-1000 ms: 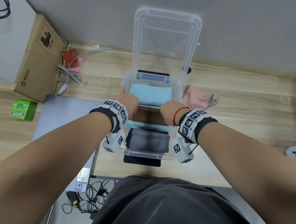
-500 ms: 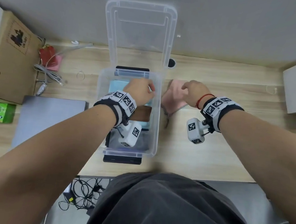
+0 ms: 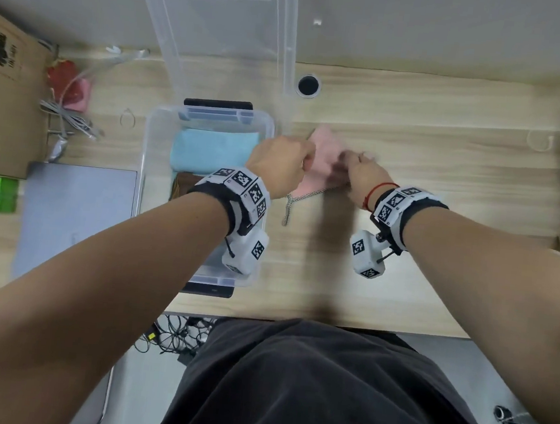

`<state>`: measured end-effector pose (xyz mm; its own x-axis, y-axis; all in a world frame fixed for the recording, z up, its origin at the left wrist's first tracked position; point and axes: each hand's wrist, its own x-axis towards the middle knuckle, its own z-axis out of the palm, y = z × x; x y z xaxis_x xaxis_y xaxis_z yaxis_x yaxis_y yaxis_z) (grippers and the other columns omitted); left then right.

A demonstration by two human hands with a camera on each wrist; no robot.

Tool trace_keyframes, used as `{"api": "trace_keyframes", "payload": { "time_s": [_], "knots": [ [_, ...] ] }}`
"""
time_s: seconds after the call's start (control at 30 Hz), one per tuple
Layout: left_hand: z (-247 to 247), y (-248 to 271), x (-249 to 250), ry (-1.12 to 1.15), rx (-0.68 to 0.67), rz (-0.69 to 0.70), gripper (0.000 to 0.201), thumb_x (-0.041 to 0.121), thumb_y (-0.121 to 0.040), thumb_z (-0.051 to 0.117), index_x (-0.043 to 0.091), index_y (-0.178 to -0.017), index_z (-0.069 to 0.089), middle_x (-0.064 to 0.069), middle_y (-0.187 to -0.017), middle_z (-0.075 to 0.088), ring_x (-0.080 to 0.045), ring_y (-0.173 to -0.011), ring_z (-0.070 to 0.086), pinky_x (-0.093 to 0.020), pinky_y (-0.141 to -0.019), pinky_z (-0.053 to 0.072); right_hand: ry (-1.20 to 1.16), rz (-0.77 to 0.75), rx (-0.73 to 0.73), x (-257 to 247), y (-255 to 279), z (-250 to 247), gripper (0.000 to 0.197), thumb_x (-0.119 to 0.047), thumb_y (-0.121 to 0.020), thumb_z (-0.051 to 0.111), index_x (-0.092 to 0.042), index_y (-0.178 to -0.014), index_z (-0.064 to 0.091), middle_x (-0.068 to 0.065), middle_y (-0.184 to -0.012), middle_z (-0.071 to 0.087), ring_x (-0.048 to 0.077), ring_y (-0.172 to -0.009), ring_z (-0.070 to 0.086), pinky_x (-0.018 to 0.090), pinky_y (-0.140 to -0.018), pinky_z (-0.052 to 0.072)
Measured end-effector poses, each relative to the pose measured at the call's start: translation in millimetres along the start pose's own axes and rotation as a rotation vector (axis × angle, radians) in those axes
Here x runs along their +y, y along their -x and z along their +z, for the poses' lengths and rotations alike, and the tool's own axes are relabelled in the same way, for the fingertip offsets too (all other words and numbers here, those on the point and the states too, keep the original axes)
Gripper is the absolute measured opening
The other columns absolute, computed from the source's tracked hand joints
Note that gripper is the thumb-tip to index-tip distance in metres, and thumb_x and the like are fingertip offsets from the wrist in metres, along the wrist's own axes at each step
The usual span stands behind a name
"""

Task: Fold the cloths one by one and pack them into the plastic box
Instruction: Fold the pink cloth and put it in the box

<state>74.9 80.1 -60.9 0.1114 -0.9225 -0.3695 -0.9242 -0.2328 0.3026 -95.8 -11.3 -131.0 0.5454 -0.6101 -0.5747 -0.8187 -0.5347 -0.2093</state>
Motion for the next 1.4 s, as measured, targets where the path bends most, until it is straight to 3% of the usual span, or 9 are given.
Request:
{"api": "trace_keyframes", "payload": {
  "time_s": [0.17,0.3,0.47,0.7,0.87,1.0,1.1,1.27,1.4],
  "knots": [
    [15,-8,28,0.049,-0.124,0.022,0.014,0.025,-0.080,0.064,0.027,-0.093,0.058,0.007,-0.090,0.057,-0.022,-0.089,0.058,-0.037,-0.076,0.050,-0.010,-0.011,0.071,30,13,3,0.042,0.001,-0.080,0.057,-0.010,-0.121,0.054,0.015,-0.110,0.066,0.034,-0.103,0.061,0.036,-0.084,0.049],
    [35,-13,57,0.044,-0.164,0.029,0.051,0.049,-0.071,0.076,0.023,-0.110,0.056,-0.002,-0.109,0.054,-0.022,-0.100,0.053,-0.041,-0.085,0.048,-0.347,-0.037,0.220,49,33,-18,0.033,-0.003,-0.076,0.060,-0.017,-0.105,0.069,0.004,-0.093,0.070,0.021,-0.087,0.061,0.017,-0.079,0.042],
    [38,-21,96,0.205,0.015,-0.071,0.062,0.057,-0.067,0.074,0.020,-0.113,0.055,0.001,-0.100,0.049,-0.020,-0.094,0.052,-0.030,-0.075,0.039,-0.521,-0.148,0.270,61,63,-70,0.018,-0.021,-0.074,0.080,-0.021,-0.091,0.075,-0.014,-0.071,0.060,0.004,-0.065,0.053,0.001,-0.061,0.032],
    [4,-22,143,0.212,0.238,-0.089,0.009,0.037,-0.086,0.057,0.029,-0.081,0.059,0.004,-0.076,0.055,-0.025,-0.078,0.059,-0.030,-0.064,0.043,-0.515,-0.204,0.422,96,99,-118,0.017,-0.040,-0.075,0.080,-0.026,-0.080,0.072,-0.016,-0.063,0.060,-0.002,-0.061,0.053,0.007,-0.056,0.034],
    [-14,-16,147,0.229,0.265,-0.126,0.016,0.029,-0.087,0.061,0.027,-0.099,0.072,0.000,-0.089,0.070,-0.022,-0.086,0.063,-0.032,-0.074,0.050,-0.286,-0.087,0.452,129,114,-134,0.016,-0.034,-0.077,0.073,-0.028,-0.089,0.065,-0.008,-0.073,0.058,0.015,-0.077,0.057,0.026,-0.072,0.047],
    [-30,-3,139,0.242,0.282,-0.129,0.012,0.027,-0.088,0.065,0.021,-0.096,0.073,0.003,-0.092,0.070,-0.017,-0.091,0.061,-0.029,-0.079,0.047,-0.126,-0.024,0.394,165,125,-137,0.009,-0.034,-0.078,0.070,-0.028,-0.085,0.071,-0.001,-0.089,0.066,0.021,-0.085,0.060,0.030,-0.077,0.052],
    [-38,9,133,0.306,0.290,-0.120,0.016,0.034,-0.086,0.070,0.020,-0.092,0.075,0.008,-0.084,0.066,-0.011,-0.084,0.058,-0.023,-0.074,0.040,-0.102,0.000,0.351,180,132,-130,0.015,-0.046,-0.080,0.068,-0.032,-0.077,0.066,-0.002,-0.083,0.064,0.023,-0.085,0.059,0.032,-0.078,0.050],
    [-37,16,119,0.459,0.331,-0.143,0.022,0.039,-0.089,0.065,0.020,-0.090,0.076,0.007,-0.083,0.070,-0.012,-0.083,0.063,-0.027,-0.080,0.048,-0.360,0.014,0.419,180,139,-119,0.036,-0.052,-0.084,0.067,-0.016,-0.080,0.068,0.003,-0.075,0.064,0.020,-0.073,0.055,0.025,-0.056,0.035],
    [-32,16,110,0.477,0.331,-0.174,0.025,0.036,-0.097,0.053,0.020,-0.086,0.069,0.002,-0.083,0.067,-0.022,-0.086,0.062,-0.031,-0.078,0.047,-0.602,0.003,0.432,180,127,-107,0.019,-0.038,-0.087,0.069,-0.019,-0.088,0.072,0.003,-0.085,0.071,0.023,-0.086,0.066,0.035,-0.077,0.054]
  ]
}}
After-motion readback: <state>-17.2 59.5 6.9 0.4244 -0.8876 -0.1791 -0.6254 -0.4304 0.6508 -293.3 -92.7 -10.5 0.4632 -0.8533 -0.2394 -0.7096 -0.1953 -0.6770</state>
